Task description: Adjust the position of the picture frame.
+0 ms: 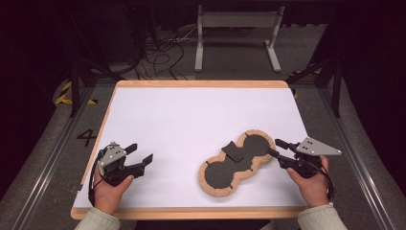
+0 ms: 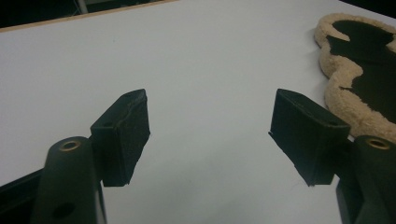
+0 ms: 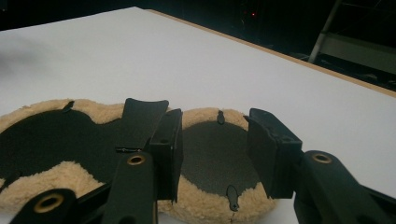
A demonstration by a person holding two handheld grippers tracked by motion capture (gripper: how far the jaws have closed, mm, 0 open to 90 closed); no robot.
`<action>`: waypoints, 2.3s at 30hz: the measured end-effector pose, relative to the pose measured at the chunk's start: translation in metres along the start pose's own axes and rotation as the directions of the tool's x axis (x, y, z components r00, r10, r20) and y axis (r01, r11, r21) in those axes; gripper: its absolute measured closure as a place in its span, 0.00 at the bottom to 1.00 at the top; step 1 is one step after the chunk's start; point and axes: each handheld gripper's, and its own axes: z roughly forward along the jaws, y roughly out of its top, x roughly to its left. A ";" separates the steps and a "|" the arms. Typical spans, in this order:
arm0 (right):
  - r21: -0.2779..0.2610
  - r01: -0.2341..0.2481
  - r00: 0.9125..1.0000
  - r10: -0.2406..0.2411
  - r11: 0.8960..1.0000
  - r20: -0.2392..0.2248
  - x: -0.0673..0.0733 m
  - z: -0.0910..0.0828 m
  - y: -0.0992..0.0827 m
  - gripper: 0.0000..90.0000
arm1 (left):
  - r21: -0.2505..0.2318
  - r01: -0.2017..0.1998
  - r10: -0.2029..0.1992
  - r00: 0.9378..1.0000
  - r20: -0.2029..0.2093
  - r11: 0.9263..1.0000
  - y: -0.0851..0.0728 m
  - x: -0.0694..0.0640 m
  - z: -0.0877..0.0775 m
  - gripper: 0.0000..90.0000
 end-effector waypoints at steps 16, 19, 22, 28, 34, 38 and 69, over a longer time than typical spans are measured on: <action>-0.016 0.024 0.999 -0.024 1.000 -0.022 0.005 -0.003 0.007 0.62 | -0.002 0.006 -0.006 1.000 0.003 1.000 0.001 0.002 -0.001 0.33; -0.029 0.007 0.999 -0.008 1.000 -0.040 0.008 -0.005 0.012 0.61 | 0.001 0.003 -0.003 1.000 0.004 1.000 0.000 0.003 0.000 0.33; -0.021 0.021 0.998 -0.022 1.000 -0.058 0.015 -0.005 0.018 0.61 | 0.006 0.011 -0.011 1.000 0.007 1.000 -0.001 0.004 0.001 0.33; 0.061 0.046 0.994 -0.040 0.997 -0.098 0.026 0.002 0.025 0.62 | 0.005 0.002 -0.002 1.000 0.004 1.000 0.000 0.003 0.002 0.33; 0.186 0.070 0.989 -0.044 0.980 -0.141 0.034 0.009 0.027 0.73 | 0.015 -0.003 0.003 1.000 0.008 1.000 0.000 0.003 0.003 0.33; 0.261 0.110 0.983 -0.067 0.959 -0.170 0.038 0.013 0.027 0.80 | 0.017 -0.005 0.005 1.000 0.009 1.000 0.000 0.003 0.004 0.33; 0.588 -0.021 1.000 0.027 0.809 -0.002 0.008 0.040 -0.007 1.00 | 0.044 -0.011 0.011 1.000 0.013 0.999 -0.001 0.002 0.009 0.34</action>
